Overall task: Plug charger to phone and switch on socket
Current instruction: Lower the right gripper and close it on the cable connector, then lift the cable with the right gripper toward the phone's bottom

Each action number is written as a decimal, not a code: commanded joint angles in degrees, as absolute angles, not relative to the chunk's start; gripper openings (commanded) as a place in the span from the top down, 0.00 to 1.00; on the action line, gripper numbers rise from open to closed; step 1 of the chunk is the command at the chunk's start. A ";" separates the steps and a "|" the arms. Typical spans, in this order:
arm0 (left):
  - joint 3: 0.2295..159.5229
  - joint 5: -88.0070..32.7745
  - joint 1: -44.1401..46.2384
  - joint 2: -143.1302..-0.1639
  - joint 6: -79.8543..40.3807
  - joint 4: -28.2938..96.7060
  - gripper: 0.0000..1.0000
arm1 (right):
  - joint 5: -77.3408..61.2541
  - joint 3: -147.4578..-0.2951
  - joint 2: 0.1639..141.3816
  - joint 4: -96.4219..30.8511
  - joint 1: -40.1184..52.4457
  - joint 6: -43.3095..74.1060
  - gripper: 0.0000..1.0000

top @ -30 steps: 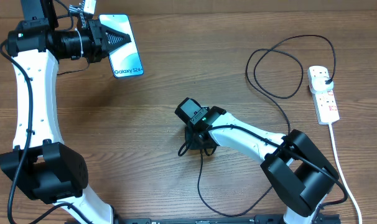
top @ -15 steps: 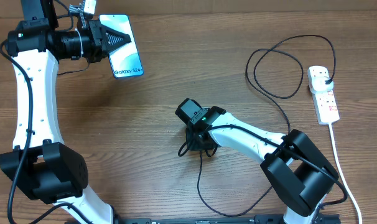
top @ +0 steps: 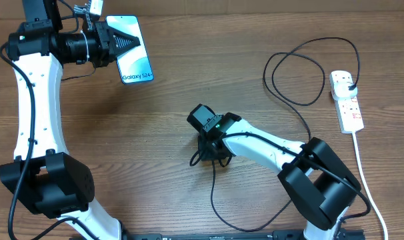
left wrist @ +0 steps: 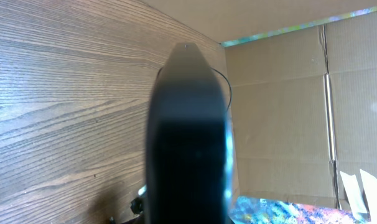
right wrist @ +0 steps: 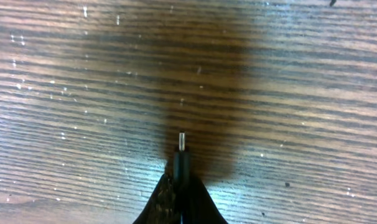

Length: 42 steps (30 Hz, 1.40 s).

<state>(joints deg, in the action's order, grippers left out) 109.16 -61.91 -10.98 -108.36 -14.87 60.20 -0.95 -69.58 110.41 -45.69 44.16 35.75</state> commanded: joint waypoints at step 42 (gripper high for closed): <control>109.97 -69.54 -8.05 -107.61 -75.50 -7.20 0.96 | -70.52 -81.56 111.00 59.55 26.92 93.47 0.96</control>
